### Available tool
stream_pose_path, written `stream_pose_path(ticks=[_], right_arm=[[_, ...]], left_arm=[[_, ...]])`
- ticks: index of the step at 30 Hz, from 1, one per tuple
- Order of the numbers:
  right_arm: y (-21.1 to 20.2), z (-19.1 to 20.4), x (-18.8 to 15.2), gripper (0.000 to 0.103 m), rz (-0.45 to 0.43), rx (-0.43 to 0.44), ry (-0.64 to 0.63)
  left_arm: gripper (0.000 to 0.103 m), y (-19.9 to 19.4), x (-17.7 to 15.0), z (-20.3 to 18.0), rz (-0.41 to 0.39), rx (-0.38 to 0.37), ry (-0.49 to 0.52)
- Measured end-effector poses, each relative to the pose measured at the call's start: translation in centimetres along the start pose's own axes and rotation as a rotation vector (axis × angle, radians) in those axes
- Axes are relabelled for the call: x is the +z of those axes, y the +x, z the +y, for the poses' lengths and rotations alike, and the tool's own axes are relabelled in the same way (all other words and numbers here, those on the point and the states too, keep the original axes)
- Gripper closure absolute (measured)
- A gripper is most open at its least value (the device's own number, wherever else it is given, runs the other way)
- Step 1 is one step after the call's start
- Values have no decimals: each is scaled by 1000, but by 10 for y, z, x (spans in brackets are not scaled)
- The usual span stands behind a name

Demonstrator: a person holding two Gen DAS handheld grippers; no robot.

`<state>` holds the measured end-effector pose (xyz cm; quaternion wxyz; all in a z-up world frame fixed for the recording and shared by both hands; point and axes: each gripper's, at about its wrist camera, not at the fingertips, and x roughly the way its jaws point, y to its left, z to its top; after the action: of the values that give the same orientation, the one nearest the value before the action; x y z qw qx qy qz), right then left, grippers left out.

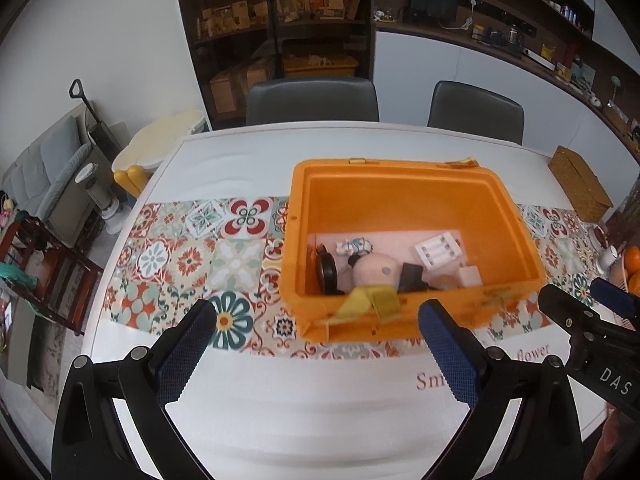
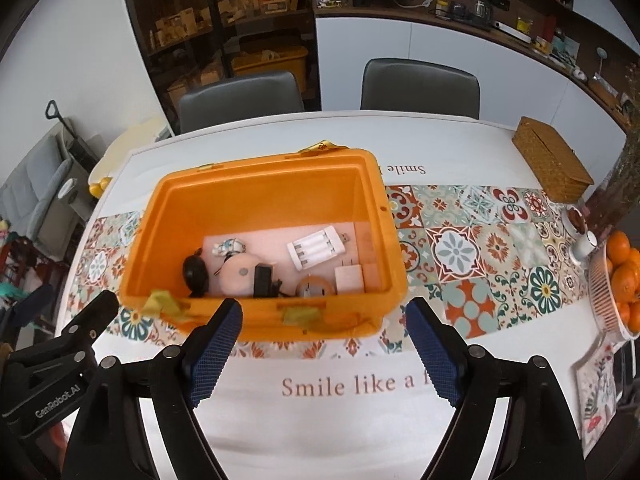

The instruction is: Organize rigid objects

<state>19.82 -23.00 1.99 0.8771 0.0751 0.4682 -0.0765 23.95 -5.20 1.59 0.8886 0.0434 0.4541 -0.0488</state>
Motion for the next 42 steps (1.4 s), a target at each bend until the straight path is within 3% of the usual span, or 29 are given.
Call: stream_pose_path(ticks=[18, 42], right_arm=[[-24, -11, -64, 19, 62, 3, 35], [-33, -3, -75, 19, 55, 9, 12]], left_arm=[[0, -33, -50, 1, 10, -8, 12], [0, -43, -63, 5, 19, 1, 21]])
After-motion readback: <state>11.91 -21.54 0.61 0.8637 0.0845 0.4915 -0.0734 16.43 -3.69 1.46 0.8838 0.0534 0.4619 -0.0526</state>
